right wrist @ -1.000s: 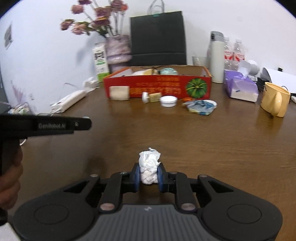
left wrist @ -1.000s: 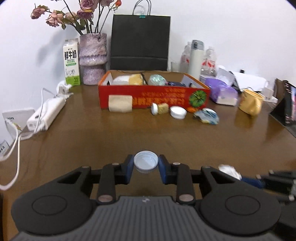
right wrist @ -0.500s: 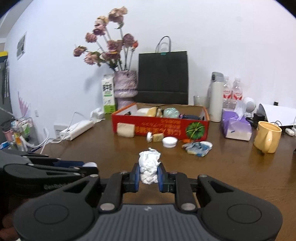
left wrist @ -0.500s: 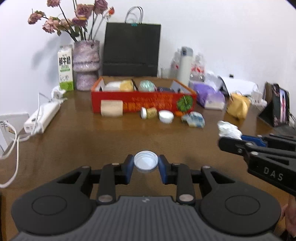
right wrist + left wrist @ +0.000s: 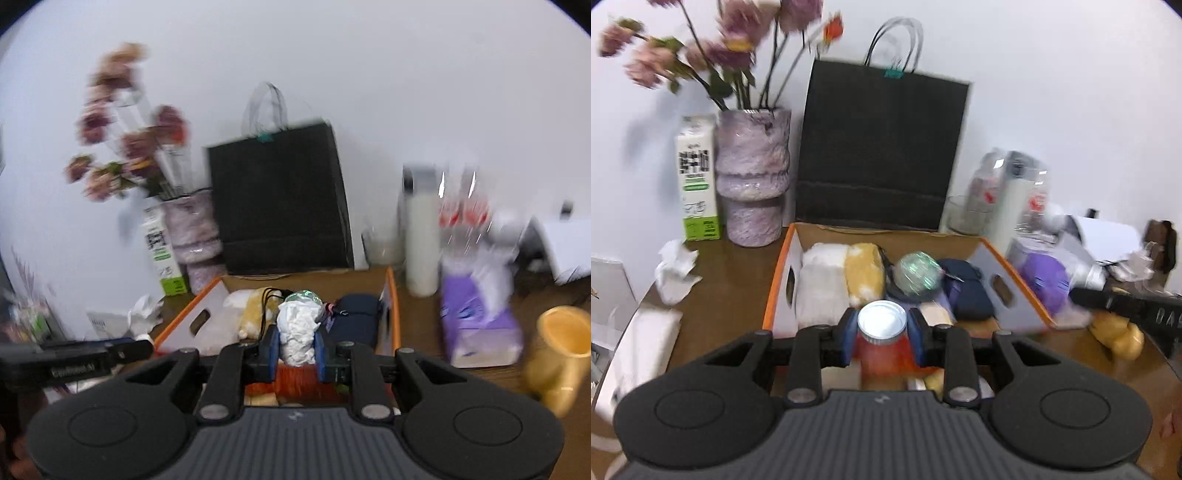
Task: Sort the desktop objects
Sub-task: 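Carry the cap and tissue into the box while both tools release them, then withdraw both open tools from the box back over the desk, then grasp a white bottle cap with the left tool while the right tool grasps the blue wrapper, then carry the cap and blue wrapper into the box while both tools release them, then withdraw both open tools from the box back over the desk, then grasp the beige sponge with the left tool while the right tool grasps the white round lid, then carry the sponge and white lid into the box while both tools release them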
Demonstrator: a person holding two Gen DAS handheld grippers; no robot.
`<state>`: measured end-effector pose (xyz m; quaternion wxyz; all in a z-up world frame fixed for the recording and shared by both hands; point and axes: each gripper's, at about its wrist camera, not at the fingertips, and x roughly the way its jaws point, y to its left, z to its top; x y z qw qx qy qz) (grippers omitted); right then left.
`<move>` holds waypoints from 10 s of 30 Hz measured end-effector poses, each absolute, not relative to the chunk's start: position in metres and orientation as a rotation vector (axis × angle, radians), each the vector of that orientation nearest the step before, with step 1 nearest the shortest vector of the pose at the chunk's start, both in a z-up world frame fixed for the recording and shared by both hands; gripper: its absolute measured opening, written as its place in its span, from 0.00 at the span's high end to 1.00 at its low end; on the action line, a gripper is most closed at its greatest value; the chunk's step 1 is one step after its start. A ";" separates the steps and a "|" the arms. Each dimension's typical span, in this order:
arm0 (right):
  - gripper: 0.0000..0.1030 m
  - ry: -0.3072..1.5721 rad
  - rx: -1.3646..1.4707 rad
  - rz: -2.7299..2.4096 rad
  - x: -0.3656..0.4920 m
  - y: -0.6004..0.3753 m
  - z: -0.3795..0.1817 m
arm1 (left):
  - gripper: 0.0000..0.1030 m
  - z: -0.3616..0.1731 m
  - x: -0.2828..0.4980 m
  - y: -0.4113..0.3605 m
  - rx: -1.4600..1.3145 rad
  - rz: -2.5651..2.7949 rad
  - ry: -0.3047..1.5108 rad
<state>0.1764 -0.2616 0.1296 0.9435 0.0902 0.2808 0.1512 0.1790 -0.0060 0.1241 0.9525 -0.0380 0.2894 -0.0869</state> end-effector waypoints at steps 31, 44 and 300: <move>0.35 0.769 0.143 0.194 0.228 -0.243 0.078 | 0.04 0.113 0.186 -0.017 -0.031 -0.021 0.624; 0.18 0.591 0.083 0.246 0.005 -0.262 0.046 | 0.00 0.068 0.002 -0.013 -0.108 -0.097 0.598; 0.64 0.566 0.042 0.313 0.168 -0.256 0.104 | 0.88 0.107 0.189 -0.006 -0.111 -0.050 0.621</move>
